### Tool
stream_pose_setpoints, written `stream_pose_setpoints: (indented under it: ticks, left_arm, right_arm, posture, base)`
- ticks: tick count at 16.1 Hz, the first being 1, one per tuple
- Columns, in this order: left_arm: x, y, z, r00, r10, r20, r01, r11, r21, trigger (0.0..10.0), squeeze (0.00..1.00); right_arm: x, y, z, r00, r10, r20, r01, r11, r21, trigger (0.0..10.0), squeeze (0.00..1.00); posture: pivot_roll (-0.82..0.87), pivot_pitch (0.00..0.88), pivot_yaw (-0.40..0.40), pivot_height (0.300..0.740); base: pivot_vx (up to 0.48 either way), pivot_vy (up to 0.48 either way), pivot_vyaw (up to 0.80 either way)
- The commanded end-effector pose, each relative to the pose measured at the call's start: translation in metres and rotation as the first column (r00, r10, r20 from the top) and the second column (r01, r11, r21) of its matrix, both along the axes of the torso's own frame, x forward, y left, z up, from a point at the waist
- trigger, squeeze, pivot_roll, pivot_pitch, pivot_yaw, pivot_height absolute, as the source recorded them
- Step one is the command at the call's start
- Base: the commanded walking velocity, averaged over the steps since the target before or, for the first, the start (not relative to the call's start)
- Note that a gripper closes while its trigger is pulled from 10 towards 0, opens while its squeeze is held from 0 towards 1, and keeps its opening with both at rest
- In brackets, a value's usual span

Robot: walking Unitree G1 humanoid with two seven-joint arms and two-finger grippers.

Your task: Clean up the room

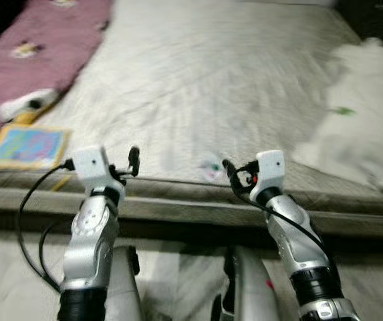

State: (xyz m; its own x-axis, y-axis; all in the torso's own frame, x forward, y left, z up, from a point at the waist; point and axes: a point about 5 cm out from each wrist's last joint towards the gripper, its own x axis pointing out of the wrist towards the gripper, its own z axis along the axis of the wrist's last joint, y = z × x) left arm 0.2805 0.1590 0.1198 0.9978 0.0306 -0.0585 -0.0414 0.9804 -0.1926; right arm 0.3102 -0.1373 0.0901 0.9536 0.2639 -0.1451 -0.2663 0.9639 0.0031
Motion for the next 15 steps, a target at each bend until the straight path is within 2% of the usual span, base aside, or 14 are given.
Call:
stream_pose_setpoints:
  ticks: [1,5,8,12,15]
  left_arm:
    - [-0.004,0.004,0.003,1.0,0.018,-0.001,-0.018,1.0,0.015,10.0,0.0]
    - [-0.015,0.013,0.006,0.999,0.049,-0.008,-0.048,0.998,0.034,10.0,0.0]
    - [-0.026,0.015,0.009,0.998,0.057,-0.016,-0.057,0.998,0.039,10.0,0.0]
    - [-0.04,0.015,0.012,0.998,0.053,-0.038,-0.051,0.997,0.053,10.0,0.0]
    - [-0.054,0.015,0.015,0.997,0.049,-0.059,-0.046,0.997,0.062,10.0,0.0]
  right_arm:
    - [0.005,0.0,-0.005,0.999,0.008,-0.044,-0.007,1.0,0.008,10.0,0.0]
    - [0.03,0.013,-0.005,0.998,0.033,-0.047,-0.035,0.999,-0.038,10.0,0.0]
    - [0.042,0.02,-0.002,0.999,0.005,-0.039,-0.006,1.0,-0.021,10.0,0.0]
    - [0.048,0.03,-0.007,0.996,-0.044,-0.075,0.042,0.999,-0.028,10.0,0.0]
    - [0.052,0.038,-0.004,0.994,-0.063,-0.087,0.064,0.998,0.001,10.0,0.0]
  posture:
    - [0.1,0.101,-0.04,0.568]
    - [0.16,0.128,-0.04,0.568]
    - [0.2,0.145,-0.037,0.568]
    - [0.25,0.181,-0.025,0.568]
    - [0.28,0.218,-0.014,0.568]
  base:
    - [0.0,0.0,0.0]
    - [0.0,0.0,0.0]
    - [0.0,0.0,0.0]
    - [0.0,0.0,0.0]
    - [0.0,0.0,0.0]
